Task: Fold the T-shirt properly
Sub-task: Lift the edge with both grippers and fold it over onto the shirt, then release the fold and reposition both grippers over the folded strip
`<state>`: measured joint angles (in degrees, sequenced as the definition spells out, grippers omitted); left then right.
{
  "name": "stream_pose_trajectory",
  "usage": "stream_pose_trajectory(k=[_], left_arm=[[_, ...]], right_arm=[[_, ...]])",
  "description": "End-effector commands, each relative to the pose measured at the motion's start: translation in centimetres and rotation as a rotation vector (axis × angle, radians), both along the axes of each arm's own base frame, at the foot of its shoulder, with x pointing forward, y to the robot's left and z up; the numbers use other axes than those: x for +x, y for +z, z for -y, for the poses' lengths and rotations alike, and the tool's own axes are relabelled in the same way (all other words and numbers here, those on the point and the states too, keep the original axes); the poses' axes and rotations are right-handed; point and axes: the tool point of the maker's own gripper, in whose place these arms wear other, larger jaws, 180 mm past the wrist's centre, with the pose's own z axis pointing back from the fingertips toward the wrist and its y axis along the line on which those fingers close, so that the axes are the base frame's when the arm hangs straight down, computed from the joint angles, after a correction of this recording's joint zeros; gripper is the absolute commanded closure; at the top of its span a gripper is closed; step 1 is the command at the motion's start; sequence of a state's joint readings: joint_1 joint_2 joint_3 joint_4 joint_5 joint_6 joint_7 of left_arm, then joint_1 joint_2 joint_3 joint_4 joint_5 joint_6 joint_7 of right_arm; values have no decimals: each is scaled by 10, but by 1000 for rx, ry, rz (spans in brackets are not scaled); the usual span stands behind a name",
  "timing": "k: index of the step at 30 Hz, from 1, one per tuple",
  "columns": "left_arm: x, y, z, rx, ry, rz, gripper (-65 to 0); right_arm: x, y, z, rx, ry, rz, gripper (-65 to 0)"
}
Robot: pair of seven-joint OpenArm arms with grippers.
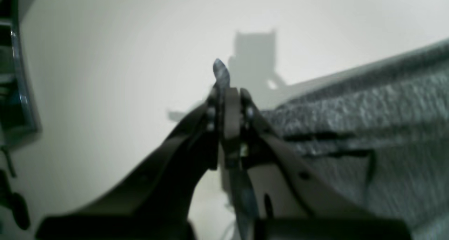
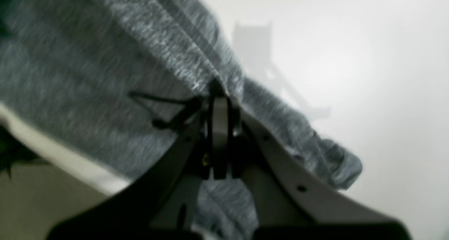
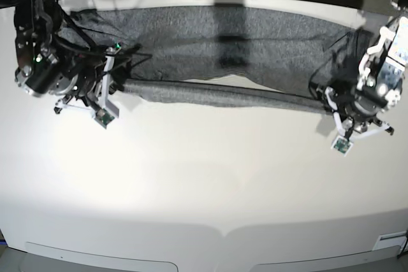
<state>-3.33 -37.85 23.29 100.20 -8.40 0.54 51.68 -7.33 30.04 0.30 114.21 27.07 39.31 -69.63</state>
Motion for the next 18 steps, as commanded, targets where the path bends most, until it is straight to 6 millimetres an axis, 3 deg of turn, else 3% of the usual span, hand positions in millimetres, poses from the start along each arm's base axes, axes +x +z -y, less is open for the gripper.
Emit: stream_pose_trajectory(k=[1, 8, 13, 18], left_arm=[[-1, 13, -3, 33, -16, 38, 0], [-53, 17, 15, 89, -86, 52, 0], [-73, 10, 10, 134, -72, 44, 0], [-88, 4, 5, 168, -63, 46, 0]], right_arm=[[0, 8, 7, -32, 11, 21, 0], [-42, -1, 24, -157, 56, -40, 0], [-72, -7, 34, -216, 91, -109, 0], [-81, -10, 45, -276, 88, -121, 0]])
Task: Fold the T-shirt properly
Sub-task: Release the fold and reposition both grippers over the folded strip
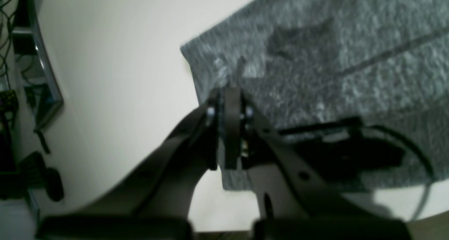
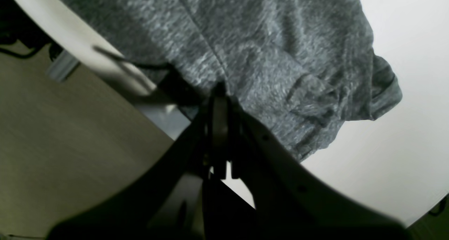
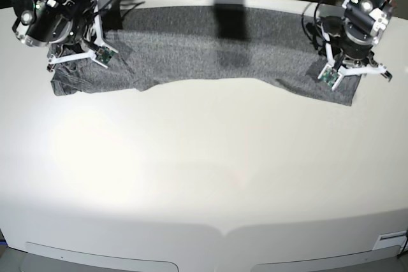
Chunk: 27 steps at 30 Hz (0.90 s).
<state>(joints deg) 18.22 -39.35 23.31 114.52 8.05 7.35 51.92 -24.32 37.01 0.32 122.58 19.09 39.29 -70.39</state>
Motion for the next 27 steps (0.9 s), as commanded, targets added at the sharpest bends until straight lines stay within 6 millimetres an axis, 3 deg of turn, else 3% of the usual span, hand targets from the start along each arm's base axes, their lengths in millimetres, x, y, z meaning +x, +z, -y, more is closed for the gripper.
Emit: stream_pose_trajectory(k=[1, 13, 19, 27], left_arm=[[8, 12, -3, 24, -11, 67, 0], [7, 12, 7, -20, -41, 104, 0], [-6, -3, 8, -29, -33, 66, 0], [-7, -25, 21, -89, -12, 70, 0]], right_arm=[[5, 7, 8, -39, 3, 24, 0], [2, 4, 6, -16, -45, 21, 0], [-19, -6, 0, 16, -34, 0, 0], [-15, -8, 3, 35, -132, 76, 0]])
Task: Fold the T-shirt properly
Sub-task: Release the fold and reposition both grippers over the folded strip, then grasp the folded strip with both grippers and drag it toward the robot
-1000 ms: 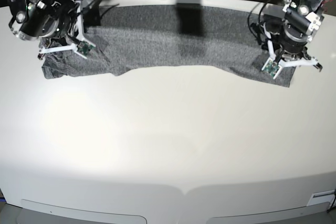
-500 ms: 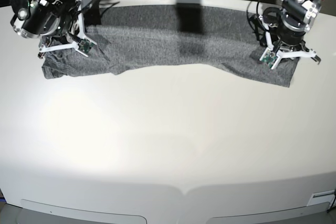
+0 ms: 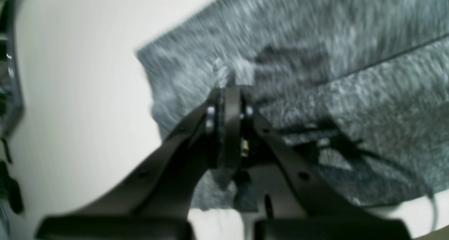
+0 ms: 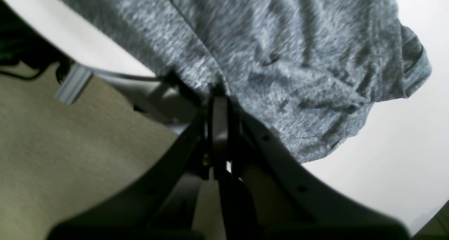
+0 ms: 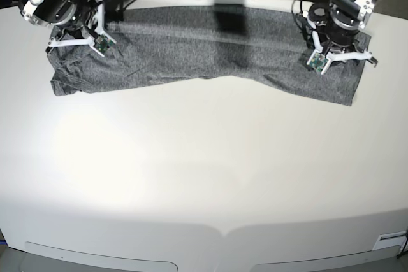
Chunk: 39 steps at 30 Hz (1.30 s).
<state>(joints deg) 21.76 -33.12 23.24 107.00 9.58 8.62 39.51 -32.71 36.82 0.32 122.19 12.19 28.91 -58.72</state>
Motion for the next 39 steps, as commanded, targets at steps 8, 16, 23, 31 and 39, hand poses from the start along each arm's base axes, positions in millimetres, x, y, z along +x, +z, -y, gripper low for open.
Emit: stream_pose_trajectory(k=[8, 16, 23, 31, 39], left_arm=[[-4, -11, -24, 130, 31, -25, 0], [-7, -11, -30, 168, 44, -42, -229], [3, 3, -44, 214, 114, 52, -346], [20, 37, -40, 222, 132, 198, -346], [20, 31, 3, -65, 105, 159, -346]], right_arm=[[1, 1, -3, 45, -16, 1, 0], [2, 1, -5, 57, -15, 5, -272], [15, 7, -11, 109, -60, 82, -297], [59, 23, -57, 313, -170, 249, -297], [75, 15, -94, 482, -291, 278, -296]])
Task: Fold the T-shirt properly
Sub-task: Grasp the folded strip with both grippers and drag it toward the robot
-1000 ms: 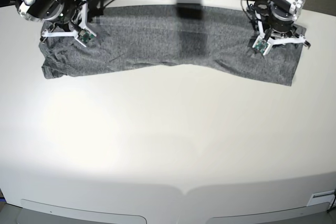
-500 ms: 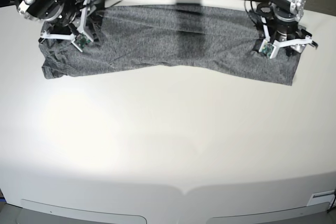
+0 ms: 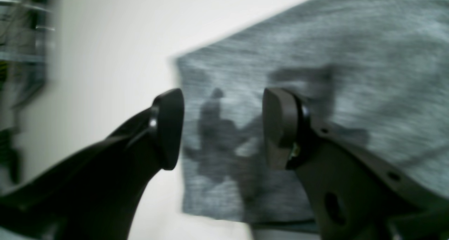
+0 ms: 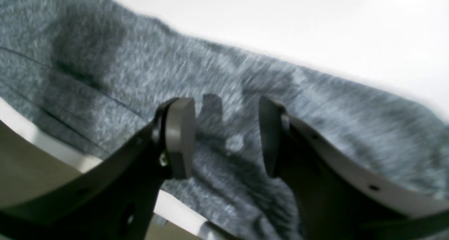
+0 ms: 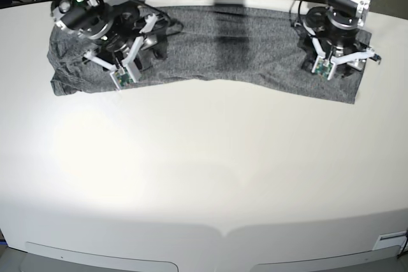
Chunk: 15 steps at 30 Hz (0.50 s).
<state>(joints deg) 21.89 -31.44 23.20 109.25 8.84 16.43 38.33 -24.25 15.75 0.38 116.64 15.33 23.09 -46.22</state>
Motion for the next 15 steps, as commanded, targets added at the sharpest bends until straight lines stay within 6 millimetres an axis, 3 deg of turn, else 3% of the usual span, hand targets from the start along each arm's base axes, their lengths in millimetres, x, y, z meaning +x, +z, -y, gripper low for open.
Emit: stream_pose_trajectory(k=[1, 4, 8, 11, 15], left_arm=[[8, 10, 5, -22, -19, 47, -346], [10, 11, 24, -92, -64, 60, -346], [16, 2, 51, -219, -93, 33, -346], [24, -23, 51, -222, -52, -15, -346], [32, -58, 40, -185, 8, -85, -346]], right_arm=[[7, 1, 1, 9, -12, 19, -296], [7, -30, 5, 11, -46, -54, -296], [8, -79, 26, -32, -92, -171, -296], [12, -102, 37, -50, -119, -234, -296], [22, -114, 45, -53, -141, -262, -296]])
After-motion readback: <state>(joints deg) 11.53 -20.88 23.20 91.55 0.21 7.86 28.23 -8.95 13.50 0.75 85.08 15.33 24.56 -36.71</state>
